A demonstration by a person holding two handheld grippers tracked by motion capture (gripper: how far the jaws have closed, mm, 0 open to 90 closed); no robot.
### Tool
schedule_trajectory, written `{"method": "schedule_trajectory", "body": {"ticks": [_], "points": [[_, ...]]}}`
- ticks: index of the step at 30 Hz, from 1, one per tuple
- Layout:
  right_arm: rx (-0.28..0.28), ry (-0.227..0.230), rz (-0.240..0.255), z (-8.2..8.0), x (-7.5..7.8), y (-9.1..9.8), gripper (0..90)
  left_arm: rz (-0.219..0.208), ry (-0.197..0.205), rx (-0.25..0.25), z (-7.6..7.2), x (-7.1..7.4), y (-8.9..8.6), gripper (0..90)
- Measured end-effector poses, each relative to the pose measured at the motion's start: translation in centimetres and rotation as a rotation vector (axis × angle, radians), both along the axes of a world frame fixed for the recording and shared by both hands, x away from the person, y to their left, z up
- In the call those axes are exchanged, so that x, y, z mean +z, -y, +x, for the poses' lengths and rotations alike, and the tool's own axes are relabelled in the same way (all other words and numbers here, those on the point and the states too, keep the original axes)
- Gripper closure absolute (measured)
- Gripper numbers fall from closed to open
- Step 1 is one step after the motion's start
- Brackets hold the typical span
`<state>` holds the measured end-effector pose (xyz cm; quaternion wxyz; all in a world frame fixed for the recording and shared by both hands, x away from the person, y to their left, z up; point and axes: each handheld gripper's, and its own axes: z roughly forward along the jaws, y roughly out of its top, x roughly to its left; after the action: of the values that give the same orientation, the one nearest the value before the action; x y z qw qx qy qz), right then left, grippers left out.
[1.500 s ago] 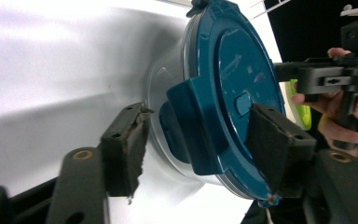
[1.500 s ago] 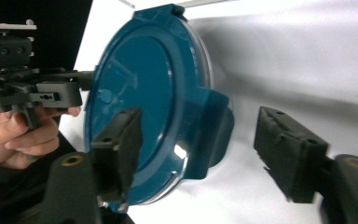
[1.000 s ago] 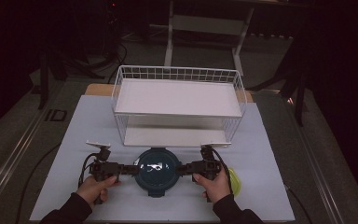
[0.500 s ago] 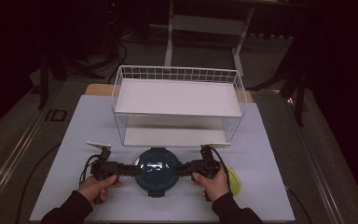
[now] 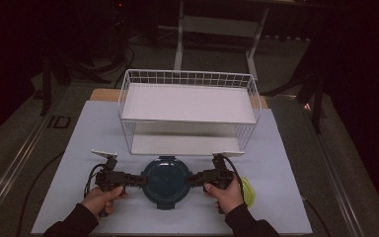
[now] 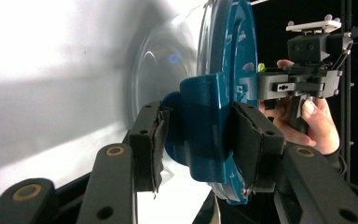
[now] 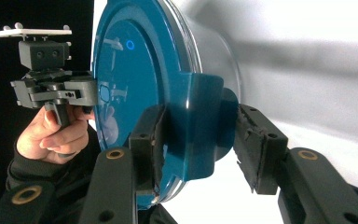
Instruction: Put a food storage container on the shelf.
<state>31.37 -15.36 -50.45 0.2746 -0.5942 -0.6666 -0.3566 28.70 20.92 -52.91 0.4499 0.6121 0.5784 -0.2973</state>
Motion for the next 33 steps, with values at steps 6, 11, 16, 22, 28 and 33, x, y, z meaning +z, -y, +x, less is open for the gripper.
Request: {"method": "schedule_trajectory", "body": {"ticks": [6, 11, 16, 22, 28, 33], "points": [[0.015, 0.021, -0.01, -0.4, 0.3, 0.0, 54.5, 0.031, 0.023, 0.001, -0.2, 0.8, 0.1, 56.2], [0.011, 0.032, 0.007, -0.5, 0.7, -0.1, 54.5, 0.037, 0.042, 0.005, -0.4, 1.8, 0.0, 56.5], [0.015, 0.069, 0.005, -0.6, 2.0, 0.0, 54.5, 0.024, 0.065, 0.022, -0.6, 2.9, 0.1, 56.6], [0.016, 0.106, 0.008, -0.4, 3.4, 0.3, 54.5, 0.029, 0.101, 0.016, -0.4, 4.4, 0.4, 56.7], [0.009, 0.166, 0.019, -0.7, 5.8, 1.1, 54.6, 0.031, 0.147, 0.008, -0.4, 6.9, 1.1, 56.9], [-0.001, 0.207, 0.022, -0.9, 7.5, 1.8, 54.6, 0.023, 0.176, 0.0, -0.2, 8.7, 1.7, 57.0]]}}
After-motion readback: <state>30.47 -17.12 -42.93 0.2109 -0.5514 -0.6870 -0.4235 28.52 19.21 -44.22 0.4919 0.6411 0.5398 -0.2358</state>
